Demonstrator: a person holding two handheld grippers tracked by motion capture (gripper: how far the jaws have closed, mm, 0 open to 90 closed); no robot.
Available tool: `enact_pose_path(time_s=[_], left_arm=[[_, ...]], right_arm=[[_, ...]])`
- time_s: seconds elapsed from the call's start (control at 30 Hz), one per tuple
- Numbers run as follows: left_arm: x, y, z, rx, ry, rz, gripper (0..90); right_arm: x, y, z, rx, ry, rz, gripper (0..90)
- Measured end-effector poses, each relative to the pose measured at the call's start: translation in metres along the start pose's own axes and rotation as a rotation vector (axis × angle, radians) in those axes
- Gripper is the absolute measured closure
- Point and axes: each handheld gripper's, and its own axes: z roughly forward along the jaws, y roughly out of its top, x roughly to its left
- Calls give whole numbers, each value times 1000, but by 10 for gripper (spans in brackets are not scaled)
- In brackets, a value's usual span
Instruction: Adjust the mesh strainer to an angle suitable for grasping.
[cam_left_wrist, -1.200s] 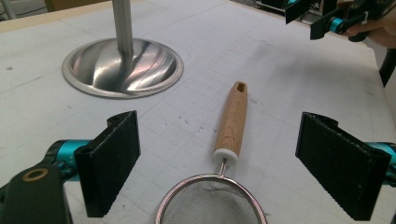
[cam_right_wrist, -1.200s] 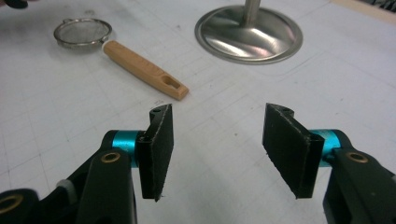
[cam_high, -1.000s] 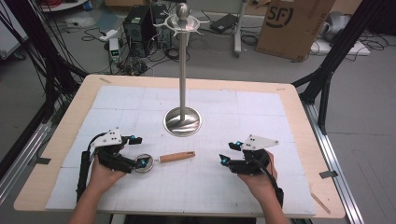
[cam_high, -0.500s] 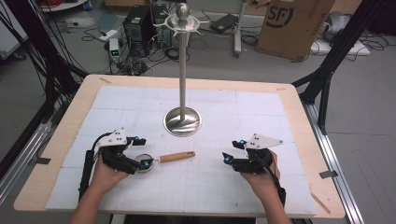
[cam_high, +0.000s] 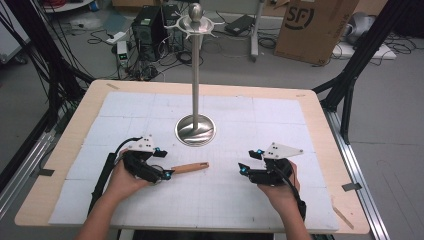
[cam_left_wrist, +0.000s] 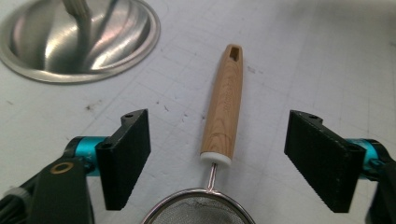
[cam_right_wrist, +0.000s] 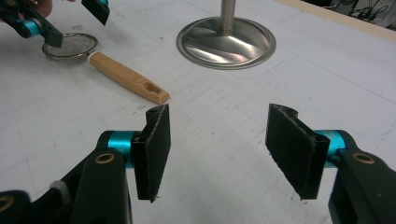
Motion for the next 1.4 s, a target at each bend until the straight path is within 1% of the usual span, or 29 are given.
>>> enact_pose_path(time_s=[0.03, 0.1, 0.23, 0.33, 0.37, 0.43, 0.47, 0.53, 0.6, 0.63, 0.67, 0.7, 0.8, 0.93, 1.0, 1.07, 1.1, 1.23, 1.33, 1.4], left_arm=[[0, 1, 2, 14, -2, 5, 251], [1, 3, 7, 27, -12, -6, 282], [3, 4, 13, 76, -17, -14, 330], [2, 6, 18, 112, -22, -4, 370], [1, 7, 20, 132, -20, 2, 385], [0, 10, 23, 187, -12, 31, 411], [-1, 11, 25, 204, -7, 42, 425], [-2, 13, 29, 236, -8, 47, 465], [-3, 14, 32, 278, -6, 59, 508], [-4, 15, 33, 286, 0, 69, 522], [-4, 15, 33, 291, 6, 68, 534], [-4, 16, 33, 300, 13, 72, 561], [-4, 16, 31, 311, 12, 76, 648], [-7, 17, 31, 321, 26, 92, 661], [-9, 17, 30, 325, 17, 96, 670], [-11, 17, 29, 330, 17, 89, 680], [-12, 17, 28, 336, 18, 94, 681], [-12, 18, 29, 336, 21, 91, 677], [-12, 20, 32, 362, 29, 94, 671], [-13, 23, 34, 384, 32, 106, 673]], right_arm=[[0, 0, 0, -4, 1, -7, 397], [0, 0, 1, 0, 3, -2, 397], [0, 0, 1, 2, 6, -4, 397], [0, 0, 2, -1, 6, -5, 397], [0, 0, 3, 0, 9, -5, 397], [0, 0, 3, 3, 9, -3, 398], [0, 0, 3, 2, 11, -6, 398], [0, 0, 3, 4, 10, -1, 398], [0, 0, 3, 1, 14, -2, 399], [0, 0, 3, 0, 15, -2, 398], [0, 0, 3, 1, 13, -1, 398], [0, 0, 3, 2, 15, -5, 398], [0, 0, 4, 4, 15, -4, 399], [0, 0, 4, 2, 15, -1, 399], [0, 0, 4, 2, 15, -1, 399], [0, 0, 4, 3, 14, -3, 399], [0, 0, 4, 4, 14, -4, 400], [0, 0, 5, 3, 17, -2, 400], [0, 0, 5, 8, 17, -4, 400], [0, 0, 6, 10, 18, -2, 401]])
